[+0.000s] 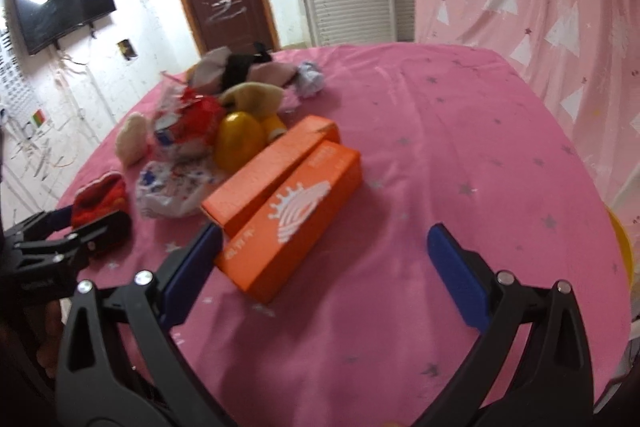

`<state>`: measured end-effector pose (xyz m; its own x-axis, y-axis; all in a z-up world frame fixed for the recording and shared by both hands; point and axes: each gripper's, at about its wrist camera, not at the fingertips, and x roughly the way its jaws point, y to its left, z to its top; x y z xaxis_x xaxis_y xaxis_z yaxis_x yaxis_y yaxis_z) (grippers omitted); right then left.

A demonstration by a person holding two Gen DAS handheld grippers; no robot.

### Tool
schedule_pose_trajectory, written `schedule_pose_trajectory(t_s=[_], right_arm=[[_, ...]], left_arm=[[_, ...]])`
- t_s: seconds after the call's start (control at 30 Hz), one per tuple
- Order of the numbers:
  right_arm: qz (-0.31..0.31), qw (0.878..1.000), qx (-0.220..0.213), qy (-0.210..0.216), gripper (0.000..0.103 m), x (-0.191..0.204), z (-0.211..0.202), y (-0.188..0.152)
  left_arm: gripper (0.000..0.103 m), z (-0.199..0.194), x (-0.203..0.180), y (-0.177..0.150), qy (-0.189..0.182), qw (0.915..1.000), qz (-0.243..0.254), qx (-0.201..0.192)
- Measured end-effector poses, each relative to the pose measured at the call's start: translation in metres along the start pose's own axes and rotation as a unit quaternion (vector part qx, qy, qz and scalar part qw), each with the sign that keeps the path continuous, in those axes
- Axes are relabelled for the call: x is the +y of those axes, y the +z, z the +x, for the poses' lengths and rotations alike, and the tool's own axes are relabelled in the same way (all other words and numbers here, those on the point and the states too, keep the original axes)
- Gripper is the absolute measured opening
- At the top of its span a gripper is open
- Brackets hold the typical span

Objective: Collect trash
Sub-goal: 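Grasp the orange box with the right tool while the left tool grasps the red sock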

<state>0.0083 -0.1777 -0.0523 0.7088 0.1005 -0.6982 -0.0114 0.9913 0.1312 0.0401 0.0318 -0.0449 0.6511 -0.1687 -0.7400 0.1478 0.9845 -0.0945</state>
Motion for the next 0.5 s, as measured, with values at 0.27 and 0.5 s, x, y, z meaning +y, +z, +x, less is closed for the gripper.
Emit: schedule_pose_trajectory(t_s=[0.27, 0.5], right_arm=[[-0.006, 1.0, -0.006, -0.03, 0.07, -0.004, 0.004, 0.003], [0.01, 0.999, -0.009, -0.033, 0.022, -0.021, 0.0, 0.004]], left_arm=[[0.031, -0.003, 0.002, 0.005, 0.034, 0.9994, 0.003, -0.01], [0.021, -0.009, 0.006, 0.007, 0.014, 0.9997, -0.013, -0.013]])
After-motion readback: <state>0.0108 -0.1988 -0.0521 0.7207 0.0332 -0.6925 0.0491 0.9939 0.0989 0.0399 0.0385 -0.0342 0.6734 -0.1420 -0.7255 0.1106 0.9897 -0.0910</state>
